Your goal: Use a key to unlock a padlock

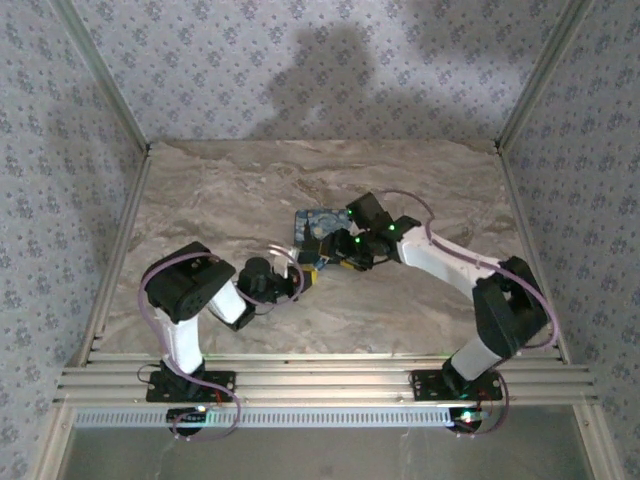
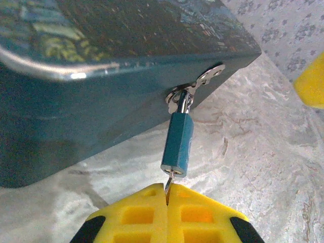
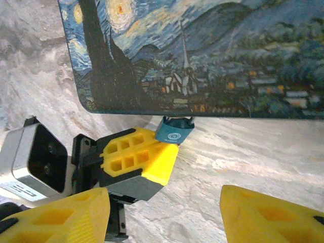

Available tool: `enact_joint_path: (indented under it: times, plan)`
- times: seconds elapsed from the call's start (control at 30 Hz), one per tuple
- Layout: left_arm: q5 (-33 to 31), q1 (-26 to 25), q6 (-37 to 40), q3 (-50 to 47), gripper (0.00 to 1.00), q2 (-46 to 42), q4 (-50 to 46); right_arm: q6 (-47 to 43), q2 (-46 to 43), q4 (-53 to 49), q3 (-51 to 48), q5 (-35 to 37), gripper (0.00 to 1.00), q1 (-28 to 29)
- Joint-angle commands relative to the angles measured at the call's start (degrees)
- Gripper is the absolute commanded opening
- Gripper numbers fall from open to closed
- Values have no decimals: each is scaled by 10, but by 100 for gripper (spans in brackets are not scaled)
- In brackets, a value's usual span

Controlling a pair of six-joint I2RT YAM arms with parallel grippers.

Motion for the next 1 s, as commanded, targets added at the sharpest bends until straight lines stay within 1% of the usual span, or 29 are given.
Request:
enact_joint_path:
  times: [0.0,0.13,0.27,0.43,0.63,0.8,0.97]
  plan:
    - [-44,-37,-16,-17,0,-42,-97,25,-40,24,-44,78,60,26]
    - [-92,-81,-16,-6,0,-125,-222,47,-78,52,-96,117,59,56]
    - [-139,-127,-6,8,0,-203,-350,77,-118,95,-151,171,58,93]
    - [-149,-131,-15,11,0,-250,-428,125,-153,179,-222,202,59,114]
    - [-139,-132,-30,7,0,-267,-450,153,-165,256,-268,224,62,128]
    - [-132,-132,-46,7,0,-265,-452,172,-140,312,-282,221,63,139]
    - [-124,-132,-73,9,0,-255,-430,182,-107,347,-284,214,62,154]
